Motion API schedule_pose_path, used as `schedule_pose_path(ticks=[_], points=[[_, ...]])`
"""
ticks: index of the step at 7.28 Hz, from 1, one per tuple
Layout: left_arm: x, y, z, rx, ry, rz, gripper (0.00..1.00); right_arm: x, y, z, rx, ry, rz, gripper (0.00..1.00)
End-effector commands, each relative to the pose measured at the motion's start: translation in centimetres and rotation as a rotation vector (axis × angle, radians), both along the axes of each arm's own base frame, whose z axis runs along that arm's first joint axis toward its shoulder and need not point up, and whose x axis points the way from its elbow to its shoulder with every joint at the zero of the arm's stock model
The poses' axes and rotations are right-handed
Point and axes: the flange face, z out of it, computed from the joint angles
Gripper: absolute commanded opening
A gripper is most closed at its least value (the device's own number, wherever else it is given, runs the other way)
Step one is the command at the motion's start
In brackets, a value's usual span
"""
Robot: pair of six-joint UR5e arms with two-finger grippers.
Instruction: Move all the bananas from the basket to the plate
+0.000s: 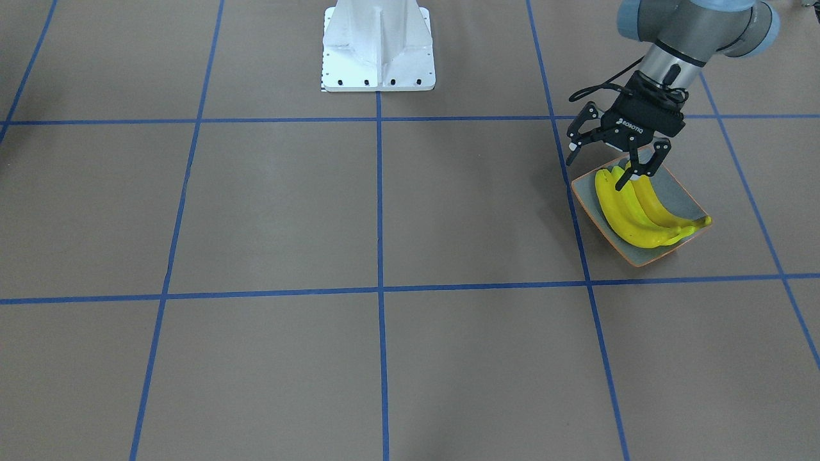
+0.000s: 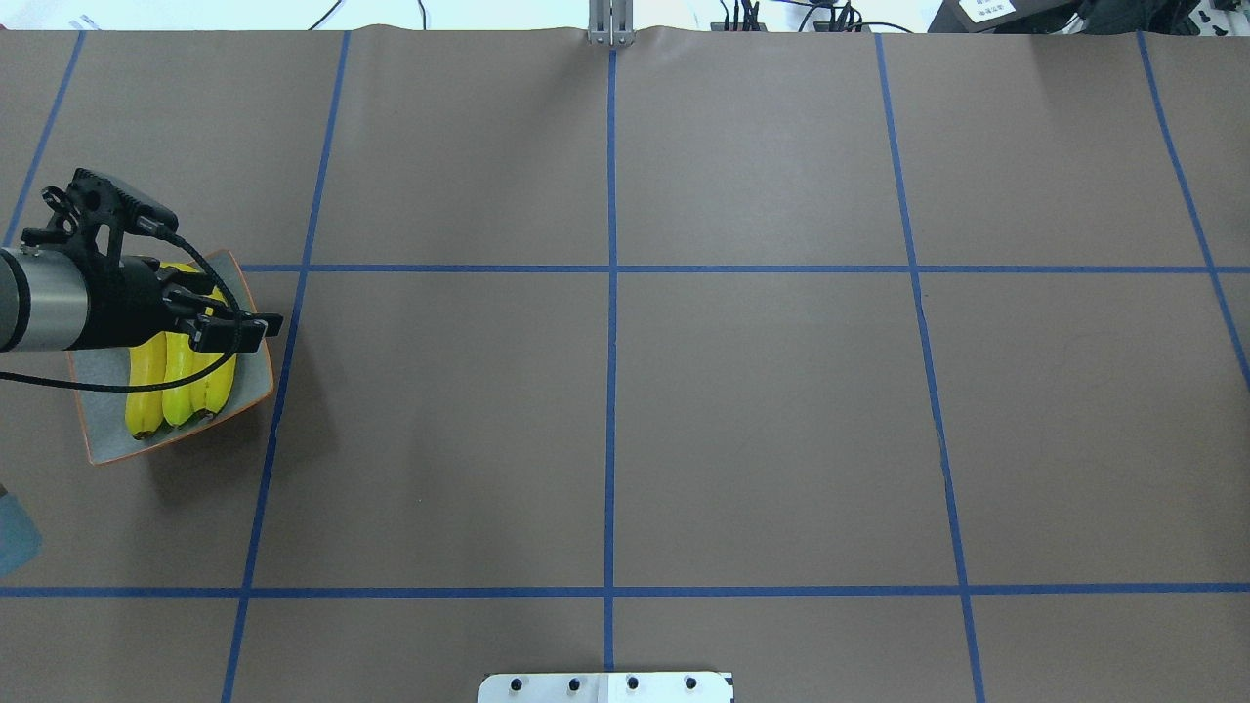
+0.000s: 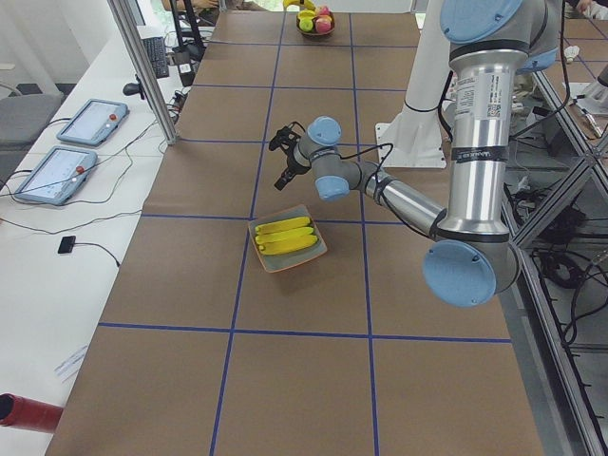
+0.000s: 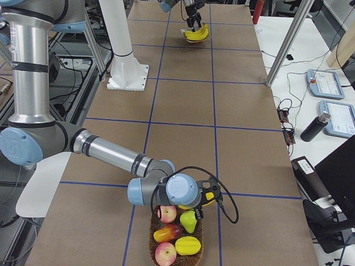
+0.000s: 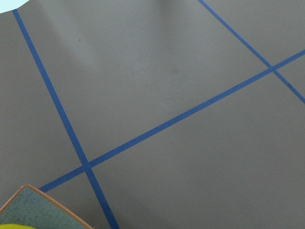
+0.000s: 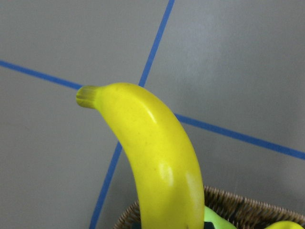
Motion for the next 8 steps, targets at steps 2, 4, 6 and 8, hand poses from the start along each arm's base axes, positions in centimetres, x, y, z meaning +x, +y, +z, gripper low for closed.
schedule_pose_path(ticks=[2,4,6,8], points=[[3.5,-3.0,-5.1,-0.063,0.13,-0.043,1.0,-9.1,-5.7,-13.1,-0.076,-0.085,0.042,0.0],[5.7,-3.0,-10.9,-0.127,0.276,-0.054,1.0,-14.1,-7.2,-21.7,-0.093,-0.149,0.057,0.0],[9.4,-1.4,-18.7,-0.251,0.467,-0.023,1.0,-19.2,-8.1,-28.9,-0.121,-0.19,0.092,0.0],[9.8,-0.4,-24.0,-0.315,0.596,-0.005,1.0,-25.1,-9.8,-37.2,-0.193,-0.278,0.126,0.0]])
